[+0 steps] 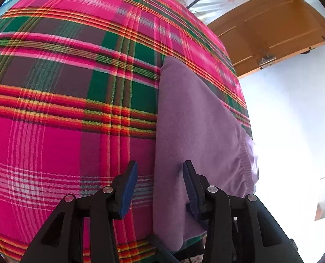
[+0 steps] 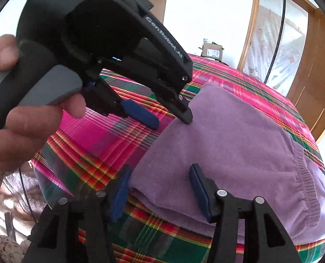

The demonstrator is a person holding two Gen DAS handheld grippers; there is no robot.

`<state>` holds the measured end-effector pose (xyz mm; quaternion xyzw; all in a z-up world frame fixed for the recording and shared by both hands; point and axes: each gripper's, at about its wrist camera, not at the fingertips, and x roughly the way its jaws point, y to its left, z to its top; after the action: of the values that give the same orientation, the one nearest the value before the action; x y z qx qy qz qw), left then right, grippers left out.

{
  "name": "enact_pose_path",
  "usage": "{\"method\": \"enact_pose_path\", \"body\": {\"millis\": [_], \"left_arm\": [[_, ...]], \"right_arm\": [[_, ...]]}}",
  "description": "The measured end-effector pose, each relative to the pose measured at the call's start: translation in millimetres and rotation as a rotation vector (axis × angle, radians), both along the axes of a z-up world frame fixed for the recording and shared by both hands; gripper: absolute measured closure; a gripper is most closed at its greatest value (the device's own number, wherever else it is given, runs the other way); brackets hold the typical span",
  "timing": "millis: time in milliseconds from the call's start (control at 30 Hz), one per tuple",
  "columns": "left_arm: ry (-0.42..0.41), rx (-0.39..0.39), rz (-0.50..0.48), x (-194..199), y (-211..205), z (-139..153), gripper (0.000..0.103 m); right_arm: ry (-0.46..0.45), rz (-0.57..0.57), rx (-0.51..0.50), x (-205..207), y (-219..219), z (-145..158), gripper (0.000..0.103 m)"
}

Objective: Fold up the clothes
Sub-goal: 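Grasp the purple garment edge with the left gripper while the right gripper grasps beside it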

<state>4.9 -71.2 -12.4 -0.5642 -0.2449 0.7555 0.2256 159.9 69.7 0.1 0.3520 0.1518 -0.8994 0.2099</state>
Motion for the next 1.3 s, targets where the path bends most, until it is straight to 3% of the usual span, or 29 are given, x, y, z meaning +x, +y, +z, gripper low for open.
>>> {"method": "enact_pose_path", "body": {"millis": [233, 400, 667, 1000, 1167, 1300], "left_arm": [[-0.008, 0.025, -0.027, -19.5, 10.9, -1.9, 0.059], [-0.047, 0.077, -0.03, -37.8, 13.6, -5.9, 0.059], [-0.127, 0.171, -0.033, -63.9, 20.7, -15.4, 0.059], [-0.182, 0.238, -0.014, -84.0, 34.3, -20.9, 0.059], [-0.172, 0.238, 0.0, -85.4, 36.4, -21.6, 0.082], [-0.128, 0.267, -0.004, -85.3, 35.5, -15.3, 0.088]], "right_arm": [[0.008, 0.0, 0.015, 4.5, -4.6, 1.8, 0.078], [-0.006, -0.017, -0.03, 3.0, 1.9, 7.6, 0.088], [0.0, -0.031, -0.173, 12.0, 17.1, 29.5, 0.089], [-0.033, -0.034, -0.203, -12.0, 29.5, 28.8, 0.089], [-0.05, -0.034, -0.199, -8.5, 33.6, 24.4, 0.089], [-0.05, -0.033, -0.185, -7.4, 26.0, 24.7, 0.089]]}}
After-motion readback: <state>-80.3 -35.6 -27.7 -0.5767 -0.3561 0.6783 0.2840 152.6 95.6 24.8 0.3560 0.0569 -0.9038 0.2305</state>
